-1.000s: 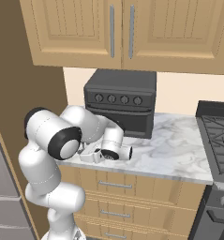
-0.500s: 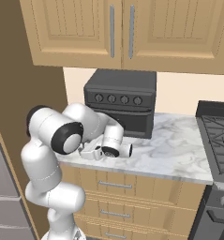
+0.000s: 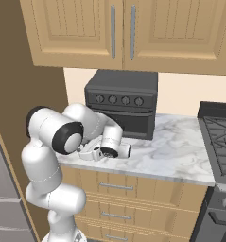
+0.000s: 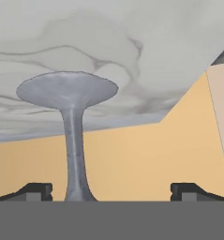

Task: Retrieve the wine glasses from the counter and place one next to each plate.

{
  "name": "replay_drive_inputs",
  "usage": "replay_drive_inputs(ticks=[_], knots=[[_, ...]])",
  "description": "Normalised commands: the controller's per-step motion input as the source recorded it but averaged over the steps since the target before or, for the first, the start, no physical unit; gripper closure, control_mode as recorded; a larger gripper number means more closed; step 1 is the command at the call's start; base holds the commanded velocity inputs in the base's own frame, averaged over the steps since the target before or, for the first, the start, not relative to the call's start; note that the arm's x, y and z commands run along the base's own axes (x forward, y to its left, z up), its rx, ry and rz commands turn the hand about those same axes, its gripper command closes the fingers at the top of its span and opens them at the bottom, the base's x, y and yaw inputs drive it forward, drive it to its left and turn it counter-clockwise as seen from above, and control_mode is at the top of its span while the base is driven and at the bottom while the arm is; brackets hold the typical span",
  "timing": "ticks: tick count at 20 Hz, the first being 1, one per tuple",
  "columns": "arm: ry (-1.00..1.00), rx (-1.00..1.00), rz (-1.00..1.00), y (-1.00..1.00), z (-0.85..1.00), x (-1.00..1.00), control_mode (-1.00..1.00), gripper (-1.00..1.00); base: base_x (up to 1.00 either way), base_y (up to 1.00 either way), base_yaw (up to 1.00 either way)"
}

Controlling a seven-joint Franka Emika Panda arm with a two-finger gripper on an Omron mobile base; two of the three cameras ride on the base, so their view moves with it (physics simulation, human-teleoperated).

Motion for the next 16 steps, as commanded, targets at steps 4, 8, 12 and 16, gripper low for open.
replay_drive_inputs(ticks=[4,8,12,16], knots=[[0.0,0.0,0.0,0.06,0.0,0.0,-1.0,-1.0,0.0,0.0,0.0],[0.0,0.0,0.0,0.0,0.0,0.0,-1.0,-1.0,0.0,0.0,0.0],[0.01,0.0,0.0,0.0,0.0,0.04,-1.0,1.0,0.0,0.0,0.0],[0.07,0.0,0.0,0.07,-0.01,0.2,-1.0,1.0,0.0,0.0,0.0]])
